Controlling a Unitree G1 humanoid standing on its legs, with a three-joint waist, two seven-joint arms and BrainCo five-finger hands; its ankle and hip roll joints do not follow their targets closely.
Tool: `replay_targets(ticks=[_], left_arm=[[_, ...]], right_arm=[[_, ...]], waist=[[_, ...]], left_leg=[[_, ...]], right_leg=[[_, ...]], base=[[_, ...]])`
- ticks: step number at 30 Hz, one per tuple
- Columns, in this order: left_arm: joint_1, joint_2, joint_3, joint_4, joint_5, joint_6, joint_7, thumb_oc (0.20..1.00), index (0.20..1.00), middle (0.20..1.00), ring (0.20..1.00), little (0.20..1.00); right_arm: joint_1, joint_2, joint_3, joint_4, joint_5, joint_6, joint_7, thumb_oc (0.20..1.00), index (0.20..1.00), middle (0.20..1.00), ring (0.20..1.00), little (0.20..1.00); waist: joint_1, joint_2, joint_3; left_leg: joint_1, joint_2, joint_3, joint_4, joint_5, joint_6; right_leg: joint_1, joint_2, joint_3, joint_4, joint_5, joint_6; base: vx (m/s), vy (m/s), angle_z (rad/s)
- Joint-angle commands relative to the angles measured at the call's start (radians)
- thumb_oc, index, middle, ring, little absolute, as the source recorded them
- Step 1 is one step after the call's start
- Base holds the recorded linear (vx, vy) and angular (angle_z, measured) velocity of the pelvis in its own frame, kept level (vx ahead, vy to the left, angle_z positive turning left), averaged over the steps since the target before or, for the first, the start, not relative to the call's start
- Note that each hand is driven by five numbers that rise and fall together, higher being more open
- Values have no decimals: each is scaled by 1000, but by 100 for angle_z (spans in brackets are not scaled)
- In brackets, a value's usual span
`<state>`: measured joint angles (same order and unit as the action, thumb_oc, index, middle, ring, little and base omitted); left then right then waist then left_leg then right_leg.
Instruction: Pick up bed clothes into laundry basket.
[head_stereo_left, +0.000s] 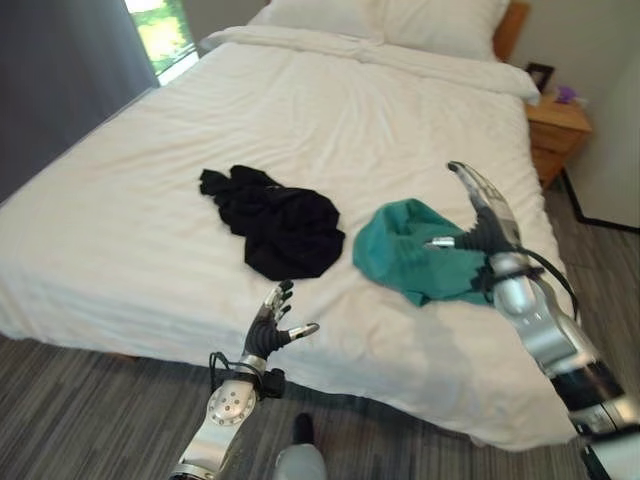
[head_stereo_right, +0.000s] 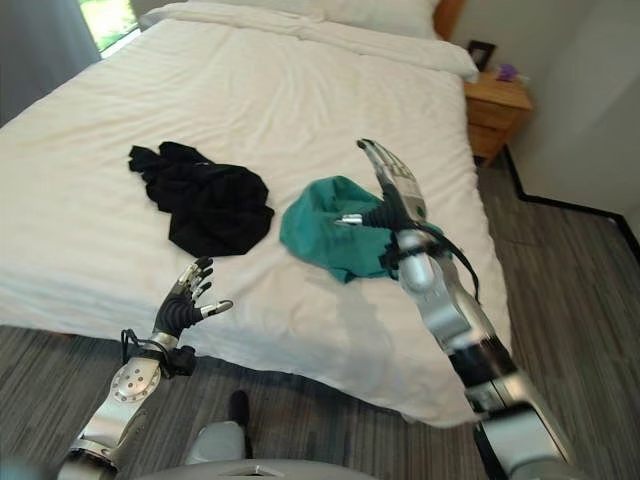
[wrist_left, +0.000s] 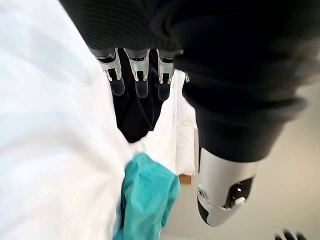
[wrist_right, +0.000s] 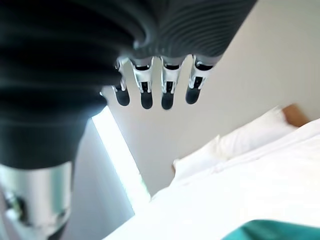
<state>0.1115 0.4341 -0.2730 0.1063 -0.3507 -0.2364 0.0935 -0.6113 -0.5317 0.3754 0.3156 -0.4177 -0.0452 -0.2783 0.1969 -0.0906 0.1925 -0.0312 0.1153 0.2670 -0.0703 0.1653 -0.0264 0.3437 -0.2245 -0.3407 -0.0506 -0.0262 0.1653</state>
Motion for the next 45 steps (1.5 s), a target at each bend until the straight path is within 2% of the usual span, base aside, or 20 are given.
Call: replay_targets(ticks=[1, 4, 5, 10, 13, 14, 16, 21, 23, 24, 25, 27, 29, 31, 32, 33, 34, 35, 39, 45], left_arm=[[7, -18, -57, -45, -57, -43, -43, 1000, 1000, 1000, 1000, 1000], [5, -8, -63, -30, -65, -38, -53, 1000, 1000, 1000, 1000, 1000], [-1, -3, -72, -17, -71, -34, -59, 1000, 1000, 1000, 1000, 1000], [-6, 4, -92, -2, -75, -27, -80, 1000, 1000, 1000, 1000, 1000], [-10, 2, -94, -4, -78, -24, -91, 1000, 1000, 1000, 1000, 1000], [-18, 1, -83, 4, -71, -22, -94, 1000, 1000, 1000, 1000, 1000], [-23, 3, -70, 19, -49, -24, -98, 1000, 1000, 1000, 1000, 1000], [-82, 24, 23, 2, 83, -58, 4, 1000, 1000, 1000, 1000, 1000], [-191, 64, 91, -2, 258, -56, 123, 1000, 1000, 1000, 1000, 1000], [-192, 63, 89, -1, 263, -56, 127, 1000, 1000, 1000, 1000, 1000], [-289, 89, 110, 48, 387, -19, 195, 1000, 1000, 1000, 1000, 1000], [-357, 102, 105, 95, 442, 2, 222, 1000, 1000, 1000, 1000, 1000], [-511, 136, 65, 208, 581, 38, 298, 1000, 1000, 1000, 1000, 1000], [-684, 161, -8, 369, 751, 126, 403, 1000, 1000, 1000, 1000, 1000], [-689, 160, -12, 373, 751, 125, 406, 1000, 1000, 1000, 1000, 1000], [-770, 181, -57, 515, 841, 187, 451, 1000, 1000, 1000, 1000, 1000], [-827, 201, -89, 619, 867, 220, 468, 1000, 1000, 1000, 1000, 1000], [-836, 199, -96, 627, 866, 217, 471, 1000, 1000, 1000, 1000, 1000], [-1027, 250, -197, 990, 902, 284, 481, 1000, 1000, 1000, 1000, 1000], [-1102, 252, -228, 1139, 925, 324, 466, 1000, 1000, 1000, 1000, 1000]], right_arm=[[-134, -62, 24, 198, 8, 49, -59, 1000, 1000, 1000, 1000, 1000], [-195, -25, 55, 375, 39, 56, -79, 1000, 1000, 1000, 1000, 1000], [-225, 12, 78, 518, 68, 59, -84, 1000, 1000, 1000, 1000, 1000], [-204, 103, 105, 837, 117, 59, -71, 1000, 1000, 1000, 1000, 1000], [-171, 126, 101, 908, 135, 63, -49, 1000, 1000, 1000, 1000, 1000], [-118, 146, 76, 933, 179, 54, -22, 200, 200, 200, 200, 200], [-48, 156, 54, 953, 233, 41, 16, 200, 200, 200, 200, 200], [154, 131, -15, 831, 307, -2, 33, 200, 200, 200, 200, 200], [288, 109, -29, 694, 269, -15, 45, 200, 200, 200, 200, 200], [292, 109, -31, 689, 267, -13, 45, 200, 200, 200, 200, 200], [368, 115, -23, 678, 224, -10, 65, 200, 200, 200, 200, 200], [404, 124, -6, 705, 191, -6, 82, 200, 200, 200, 200, 200], [457, 141, 27, 785, 122, 3, 103, 200, 200, 200, 200, 200], [528, 166, 16, 853, 112, 12, 107, 200, 200, 200, 200, 200], [527, 167, 13, 853, 113, 12, 107, 200, 200, 200, 200, 200], [591, 180, -28, 872, 148, 6, 95, 200, 200, 200, 200, 200], [614, 182, -60, 881, 183, 2, 87, 200, 200, 200, 200, 200], [613, 183, -63, 881, 183, 2, 87, 200, 200, 200, 200, 200], [694, 202, -80, 934, 229, -10, 85, 200, 200, 200, 200, 200], [698, 243, -89, 932, 289, -21, 101, 200, 200, 200, 200, 200]], waist=[[59, 48, -8], [78, 44, -8], [94, 40, -5], [135, 37, -2], [148, 38, -2], [154, 37, -6], [156, 33, -14], [127, 12, -30], [80, 2, -39], [81, 2, -40], [47, 3, -49], [31, 5, -49], [-2, 11, -53], [-65, 19, -52], [-61, 19, -52], [-118, 25, -50], [-147, 30, -46], [-141, 30, -47], [-229, 41, -29], [-268, 25, -3]], left_leg=[[9, 131, -26, -17, 19, -139], [-4, 117, -33, -17, 15, -134], [-18, 105, -37, -17, 12, -130], [-60, 77, -62, -17, 13, -123], [-74, 68, -73, -17, 10, -121], [-81, 59, -83, -17, 6, -117], [-83, 52, -88, -17, 2, -114], [-76, 36, -81, -17, -21, -105], [-54, 26, -66, -17, -42, -99], [-54, 26, -65, -17, -42, -99], [-36, 26, -52, -17, -55, -97], [-22, 26, -46, -17, -67, -98], [-9, 25, -28, -17, -74, -96], [14, 21, 0, -17, -93, -94], [11, 22, 2, -17, -89, -93], [29, 19, 26, -17, -102, -91], [35, 19, 40, -17, -107, -90], [31, 20, 43, -17, -103, -89], [28, 21, 85, -17, -108, -90], [-4, 34, 129, -17, -105, -88]], right_leg=[[-37, 62, -2, -37, -55, 22], [-42, 56, -11, -37, -52, 31], [-46, 50, -19, -37, -49, 38], [-61, 41, -49, -37, -46, 54], [-67, 40, -59, -37, -47, 57], [-68, 39, -66, -37, -49, 62], [-66, 35, -77, -37, -50, 67], [-64, 14, -86, -37, -33, 83], [-63, -4, -84, -37, -4, 95], [-64, -4, -83, -37, -3, 95], [-66, -15, -80, -37, 15, 97], [-60, -21, -80, -37, 18, 97], [-63, -30, -71, -37, 43, 97], [-71, -45, -49, -28, 75, 97], [-75, -44, -47, -29, 80, 97], [-85, -55, -22, -24, 106, 97], [-93, -60, -8, -21, 119, 97], [-99, -60, -5, -21, 123, 97], [-147, -73, 24, -9, 166, 97], [-212, -74, 32, -8, 216, 97]], base=[[48, 38, 11], [66, 58, 13], [84, 69, 9], [67, 32, 15], [42, 10, 23], [67, 17, 22], [110, 21, 16], [73, 19, 6], [55, 48, -4], [37, 67, 3], [13, 39, -8], [18, 43, -25], [25, 85, -24], [13, 106, -26], [-14, 119, -50], [-6, 145, -44], [-6, 144, -58], [-10, 115, -56], [-12, 106, -47], [-50, 43, -15]])
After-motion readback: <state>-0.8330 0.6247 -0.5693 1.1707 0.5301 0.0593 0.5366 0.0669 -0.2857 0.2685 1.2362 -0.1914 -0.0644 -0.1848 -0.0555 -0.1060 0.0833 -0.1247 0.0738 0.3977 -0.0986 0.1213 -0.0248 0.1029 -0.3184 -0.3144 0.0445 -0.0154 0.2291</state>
